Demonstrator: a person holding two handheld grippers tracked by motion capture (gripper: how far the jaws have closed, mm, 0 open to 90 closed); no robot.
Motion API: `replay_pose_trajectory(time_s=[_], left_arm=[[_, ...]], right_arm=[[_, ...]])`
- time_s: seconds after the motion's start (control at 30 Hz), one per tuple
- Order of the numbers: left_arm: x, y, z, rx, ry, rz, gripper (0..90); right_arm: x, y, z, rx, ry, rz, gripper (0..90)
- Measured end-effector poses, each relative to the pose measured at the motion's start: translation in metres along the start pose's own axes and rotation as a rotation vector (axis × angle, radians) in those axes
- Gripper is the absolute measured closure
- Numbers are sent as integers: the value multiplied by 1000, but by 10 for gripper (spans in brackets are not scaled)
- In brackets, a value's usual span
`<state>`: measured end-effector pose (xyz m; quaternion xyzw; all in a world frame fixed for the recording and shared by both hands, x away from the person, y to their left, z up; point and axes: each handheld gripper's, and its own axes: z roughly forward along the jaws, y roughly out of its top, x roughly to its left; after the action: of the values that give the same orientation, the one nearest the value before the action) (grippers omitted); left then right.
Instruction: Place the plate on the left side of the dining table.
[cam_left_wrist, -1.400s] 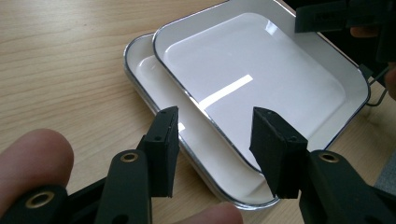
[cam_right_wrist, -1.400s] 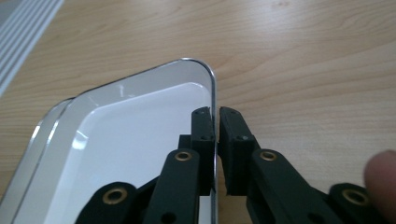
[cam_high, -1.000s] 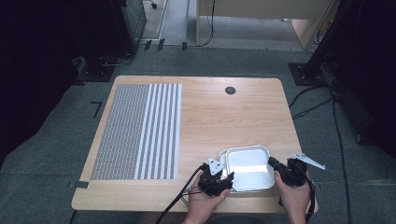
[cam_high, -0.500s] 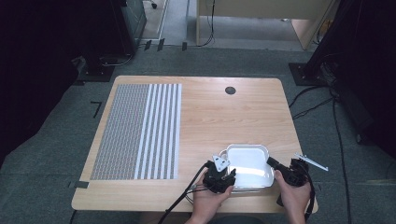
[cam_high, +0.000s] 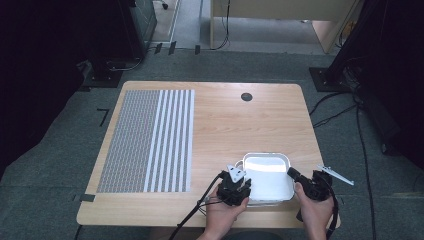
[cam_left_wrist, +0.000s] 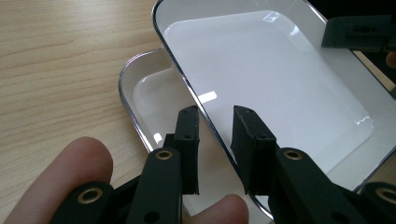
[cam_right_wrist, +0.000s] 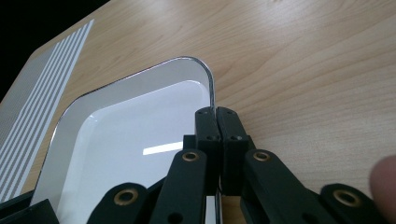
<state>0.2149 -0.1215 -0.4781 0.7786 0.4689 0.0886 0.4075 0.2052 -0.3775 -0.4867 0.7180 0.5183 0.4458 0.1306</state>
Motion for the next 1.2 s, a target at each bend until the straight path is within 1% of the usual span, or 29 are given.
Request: replay_pose_trajectory(time_s=[0.03, 0.07, 0.13, 0.17, 0.2, 0.23, 0.33, 0.4, 0.5, 0.53, 0.57, 0.63, 0.67, 0.77, 0.87, 1.0, 1.03, 1.07, 1.2], left_arm=[[1, 0, -2, 0, 0, 2, 725], [1, 1, -4, 0, 0, 4, 725], [4, 1, -9, -7, 0, 1, 727], [5, 2, -11, -9, 2, 4, 728], [9, 2, -16, -13, 7, 5, 729], [9, 2, -16, -13, 7, 5, 732], [16, 2, -21, -11, 11, 3, 733], [19, 1, -23, -13, 10, 1, 734], [24, 0, -26, -16, 14, 0, 732], [27, -1, -27, -15, 14, 0, 733], [29, -1, -28, -17, 15, -6, 733], [34, -1, -32, -17, 17, -11, 737], [36, -1, -34, -17, 18, -11, 737], [42, 0, -40, -16, 23, -10, 737], [48, 1, -46, -16, 23, -6, 736], [57, 1, -54, -32, 29, -24, 735], [62, 2, -57, -40, 31, -39, 736], [62, 2, -57, -40, 31, -39, 736], [73, 1, -64, -48, 34, -50, 735]], right_arm=[[4, 0, -2, -8, -3, -7, 898], [4, 0, -2, -8, -3, -7, 898], [8, -1, -4, -15, 1, -6, 898], [15, -2, -5, -23, 1, -13, 899], [18, -3, -5, -29, 4, -18, 899], [18, -3, -5, -29, 4, -18, 899], [27, -5, -5, -36, 4, -25, 899], [32, -6, -4, -36, 6, -34, 899], [38, -7, -2, -30, 3, -32, 898], [42, -8, 1, -25, -1, -33, 899], [42, -8, 1, -25, -1, -33, 899], [49, -10, 5, -15, 6, -29, 899], [49, -10, 5, -15, 6, -29, 899], [55, -11, 10, -9, 19, -20, 899], [62, -11, 13, -7, 29, -26, 899], [73, -10, 16, -8, 37, -31, 899], [80, -10, 18, -7, 37, -36, 899], [80, -10, 18, -7, 37, -36, 899], [93, -11, 23, -5, 43, -52, 899]])
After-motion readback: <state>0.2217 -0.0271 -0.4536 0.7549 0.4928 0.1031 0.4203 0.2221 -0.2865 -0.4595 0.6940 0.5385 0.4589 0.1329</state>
